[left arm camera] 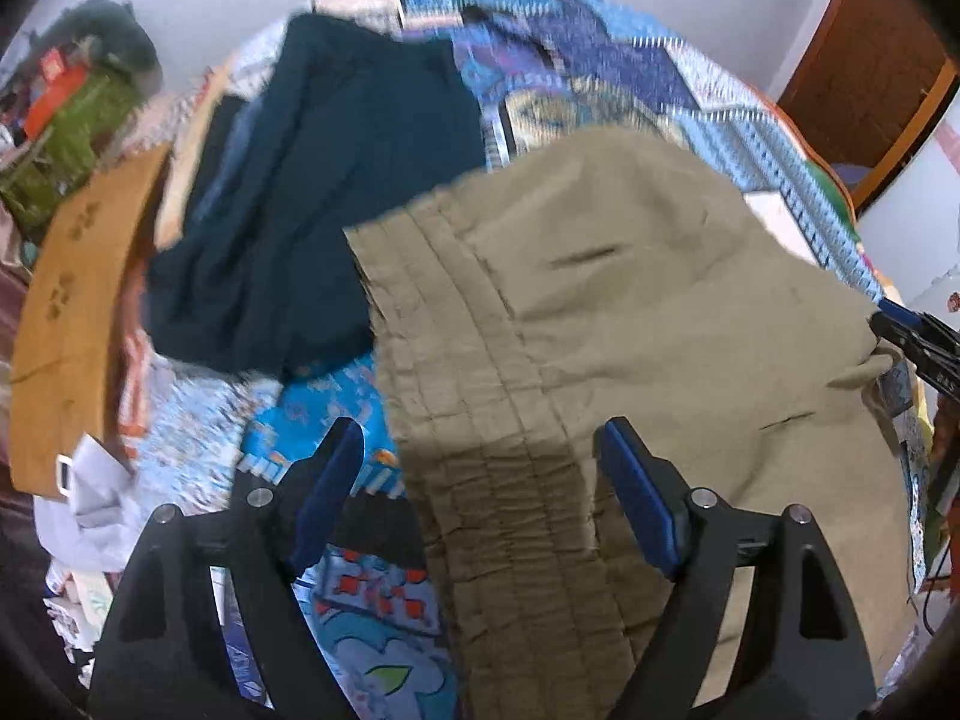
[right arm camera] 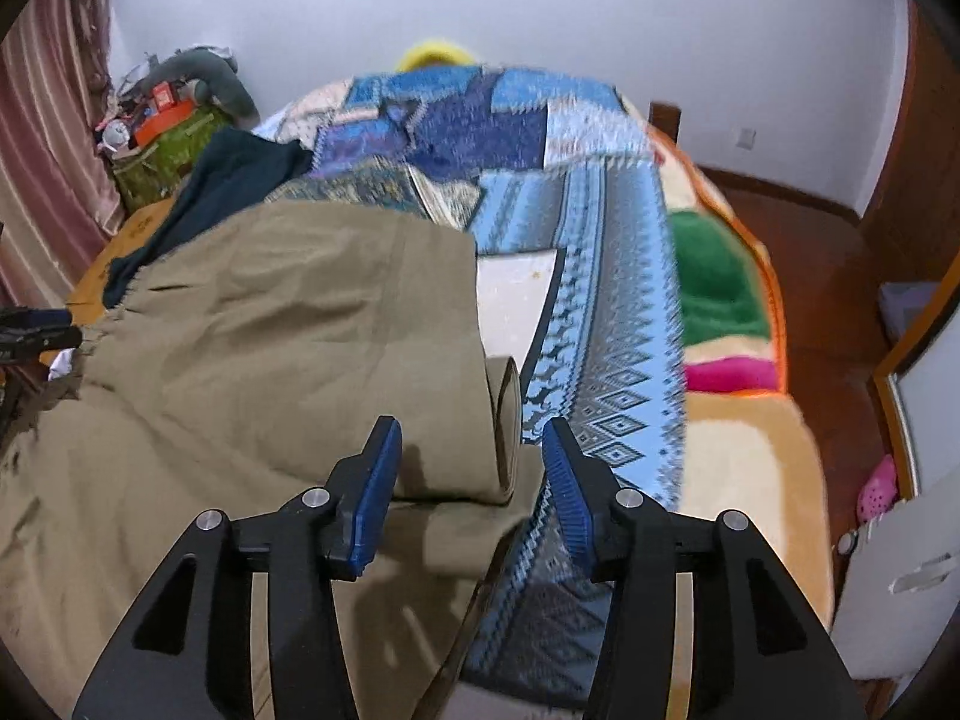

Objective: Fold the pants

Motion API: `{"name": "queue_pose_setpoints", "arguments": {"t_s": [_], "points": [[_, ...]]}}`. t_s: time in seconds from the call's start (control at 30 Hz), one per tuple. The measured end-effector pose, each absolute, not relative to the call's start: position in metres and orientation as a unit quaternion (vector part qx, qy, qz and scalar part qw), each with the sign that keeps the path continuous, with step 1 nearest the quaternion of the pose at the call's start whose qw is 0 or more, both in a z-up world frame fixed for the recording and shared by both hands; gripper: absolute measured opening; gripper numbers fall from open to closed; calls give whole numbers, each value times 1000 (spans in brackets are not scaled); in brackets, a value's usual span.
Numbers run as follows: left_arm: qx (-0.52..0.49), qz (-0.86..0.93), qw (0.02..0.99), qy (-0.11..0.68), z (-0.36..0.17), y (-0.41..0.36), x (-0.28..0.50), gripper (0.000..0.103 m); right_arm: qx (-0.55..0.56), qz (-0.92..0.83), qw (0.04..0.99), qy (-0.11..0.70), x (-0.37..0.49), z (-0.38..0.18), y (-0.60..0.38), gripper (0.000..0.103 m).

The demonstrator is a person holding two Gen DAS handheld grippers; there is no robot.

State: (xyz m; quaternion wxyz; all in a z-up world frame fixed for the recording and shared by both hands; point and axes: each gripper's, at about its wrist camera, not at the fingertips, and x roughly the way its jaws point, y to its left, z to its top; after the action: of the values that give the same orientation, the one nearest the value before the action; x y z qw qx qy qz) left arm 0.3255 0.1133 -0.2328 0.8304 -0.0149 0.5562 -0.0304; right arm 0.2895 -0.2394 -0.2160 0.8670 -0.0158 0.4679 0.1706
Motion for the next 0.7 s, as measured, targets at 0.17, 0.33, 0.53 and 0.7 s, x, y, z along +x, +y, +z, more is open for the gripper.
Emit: {"name": "queue_pose_setpoints", "arguments": {"t_s": [0.17, 0.33, 0.53, 0.7], "points": [[-12, -42, 832, 553, -239, 108, 324, 82, 3, 193, 854, 482, 293, -230, -235, 33], [21, -21, 846, 532, -238, 106, 321, 65, -36, 198, 849, 489, 289, -238, -225, 14], [46, 15, 860, 508, -233, 107, 317, 63, -62, 186, 856, 478, 283, -237, -223, 11], [104, 157, 838, 513, -251, 138, 320, 34, -79, 167, 855, 484, 286, -243, -222, 11]]}}
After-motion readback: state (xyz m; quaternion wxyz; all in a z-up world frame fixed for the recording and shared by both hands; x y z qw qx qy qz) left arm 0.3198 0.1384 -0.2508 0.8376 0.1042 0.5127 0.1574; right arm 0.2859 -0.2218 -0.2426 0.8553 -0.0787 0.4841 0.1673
